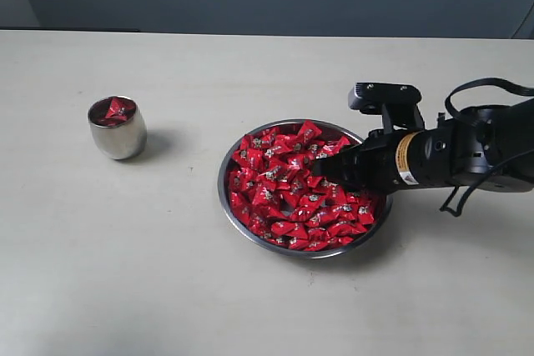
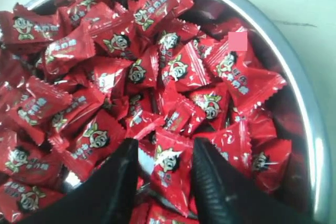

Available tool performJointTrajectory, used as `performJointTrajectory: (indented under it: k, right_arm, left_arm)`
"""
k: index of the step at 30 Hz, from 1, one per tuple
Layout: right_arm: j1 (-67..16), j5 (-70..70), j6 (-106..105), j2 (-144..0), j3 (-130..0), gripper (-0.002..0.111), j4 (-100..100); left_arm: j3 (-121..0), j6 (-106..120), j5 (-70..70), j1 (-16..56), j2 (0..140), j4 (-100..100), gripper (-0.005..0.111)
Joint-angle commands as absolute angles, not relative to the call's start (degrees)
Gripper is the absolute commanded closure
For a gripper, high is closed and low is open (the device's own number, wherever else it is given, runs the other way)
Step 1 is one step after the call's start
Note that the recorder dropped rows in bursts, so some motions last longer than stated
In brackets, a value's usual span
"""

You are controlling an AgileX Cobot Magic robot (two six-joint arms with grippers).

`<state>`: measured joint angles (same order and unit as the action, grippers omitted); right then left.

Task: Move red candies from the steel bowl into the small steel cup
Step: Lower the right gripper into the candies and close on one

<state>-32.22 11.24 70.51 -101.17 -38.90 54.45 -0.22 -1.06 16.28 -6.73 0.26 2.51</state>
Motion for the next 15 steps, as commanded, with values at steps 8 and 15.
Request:
performJointTrajectory:
  k: [8,15]
  right_arm:
    - [-32.18,12.58,70.68,-106.06,-40.16,0.073,54.96]
    - [-32.18,12.59,72.2,-109.11,-41.5,0.073,55.81]
  left_arm:
    - [0.0,-1.13,16.31,-6.77,0.0,2.57,0.106]
    - [0.0,-1.13,16.31,-6.77,0.0,2.57,0.106]
